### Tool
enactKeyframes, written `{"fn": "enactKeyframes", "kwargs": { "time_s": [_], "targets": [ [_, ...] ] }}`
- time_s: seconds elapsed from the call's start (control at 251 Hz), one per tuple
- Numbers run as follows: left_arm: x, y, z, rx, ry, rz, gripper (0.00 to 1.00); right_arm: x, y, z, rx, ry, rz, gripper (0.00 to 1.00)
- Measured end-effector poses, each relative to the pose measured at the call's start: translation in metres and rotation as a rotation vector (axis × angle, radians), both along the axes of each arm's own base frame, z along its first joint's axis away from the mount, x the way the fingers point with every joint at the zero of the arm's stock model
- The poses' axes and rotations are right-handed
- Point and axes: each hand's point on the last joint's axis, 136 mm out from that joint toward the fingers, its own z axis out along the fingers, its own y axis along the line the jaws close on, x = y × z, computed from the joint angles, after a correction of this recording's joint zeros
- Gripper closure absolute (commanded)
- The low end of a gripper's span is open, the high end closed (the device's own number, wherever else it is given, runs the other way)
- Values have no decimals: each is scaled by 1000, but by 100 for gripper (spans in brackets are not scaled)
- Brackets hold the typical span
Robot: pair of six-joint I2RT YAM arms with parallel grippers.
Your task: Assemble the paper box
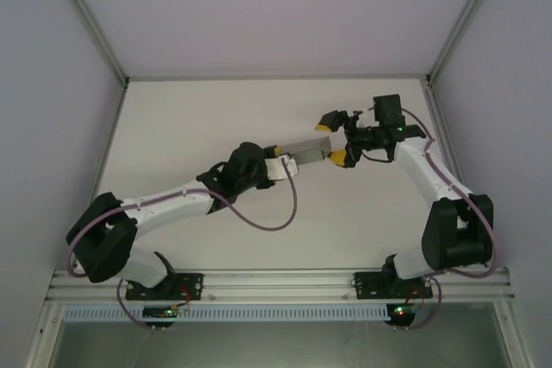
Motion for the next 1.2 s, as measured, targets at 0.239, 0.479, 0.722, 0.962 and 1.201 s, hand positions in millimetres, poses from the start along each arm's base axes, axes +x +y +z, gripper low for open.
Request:
{"fn": "enactKeyframes", "kwargs": {
  "time_s": [0.239,0.479,0.722,0.962,1.201],
  "targets": [
    [-3,15,-12,113,219,-8,67,22,-30,8,-146,-214,-53,1],
    [-6,31,-48,210,521,-17,64,34,-45,19,-412,-490,7,1],
    [-1,36,-43,217,655,-43,63,12,-31,42,-633,-887,220,1],
    [-17,37,-75,325,796,-97,62,-15,-17,26,-706,-1102,414,1],
    [-13,33,-78,351,818,-118,61,-42,12,-4,-779,-1182,712,2]
  ]
}}
